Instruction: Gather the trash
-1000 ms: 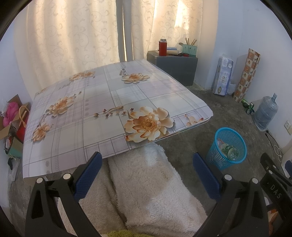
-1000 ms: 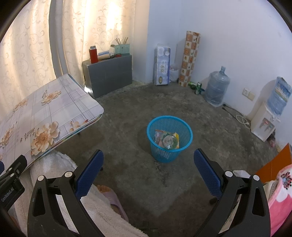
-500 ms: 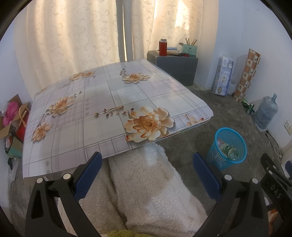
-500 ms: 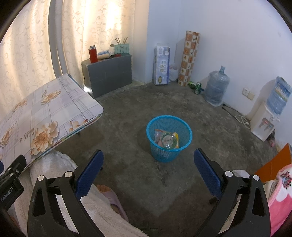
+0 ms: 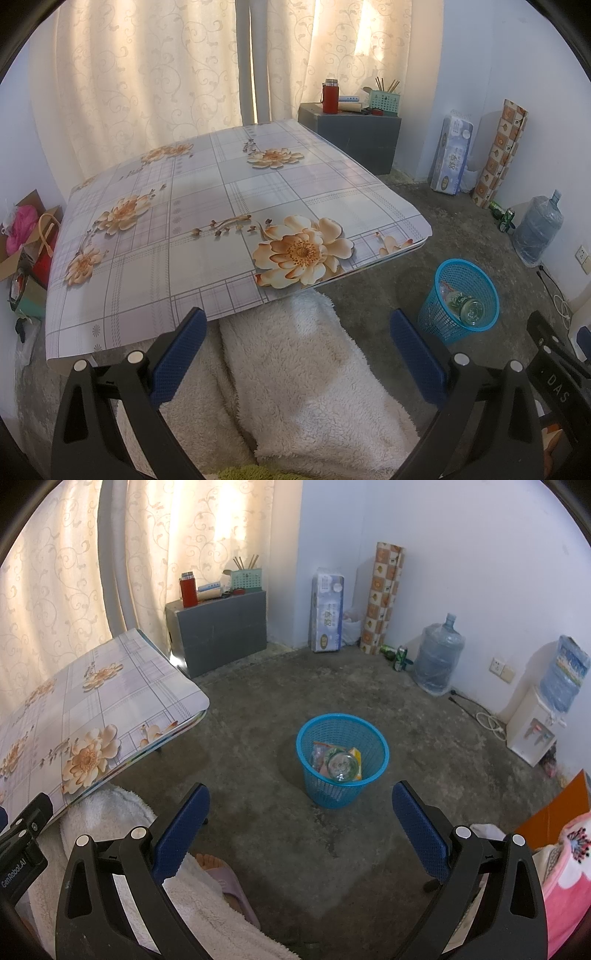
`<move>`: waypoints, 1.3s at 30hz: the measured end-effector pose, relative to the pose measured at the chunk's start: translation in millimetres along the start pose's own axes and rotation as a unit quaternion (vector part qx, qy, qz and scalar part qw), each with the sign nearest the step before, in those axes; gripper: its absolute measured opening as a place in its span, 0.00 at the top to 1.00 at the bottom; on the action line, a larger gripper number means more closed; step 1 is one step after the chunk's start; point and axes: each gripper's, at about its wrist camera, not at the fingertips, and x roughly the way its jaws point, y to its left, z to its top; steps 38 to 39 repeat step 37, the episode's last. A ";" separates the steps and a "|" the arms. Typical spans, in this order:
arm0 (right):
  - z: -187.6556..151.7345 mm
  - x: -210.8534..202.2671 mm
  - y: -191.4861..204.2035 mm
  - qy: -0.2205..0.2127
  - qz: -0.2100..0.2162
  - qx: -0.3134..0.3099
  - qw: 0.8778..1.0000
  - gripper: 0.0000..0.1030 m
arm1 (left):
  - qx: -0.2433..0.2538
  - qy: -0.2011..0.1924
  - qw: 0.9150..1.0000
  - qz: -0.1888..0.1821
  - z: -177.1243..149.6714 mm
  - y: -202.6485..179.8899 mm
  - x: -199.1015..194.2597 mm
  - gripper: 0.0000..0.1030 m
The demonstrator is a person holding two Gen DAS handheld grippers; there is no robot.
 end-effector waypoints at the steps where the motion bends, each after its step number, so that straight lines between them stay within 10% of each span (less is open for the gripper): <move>1: 0.1 0.1 -0.1 0.000 0.000 0.000 1.000 0.08 | 0.000 0.000 1.000 0.000 0.5 0.2 0.5 0.06; 39: 2.3 1.3 -4.3 0.000 0.003 -0.002 1.000 0.08 | 0.000 0.001 1.000 0.000 0.5 0.7 0.0 0.06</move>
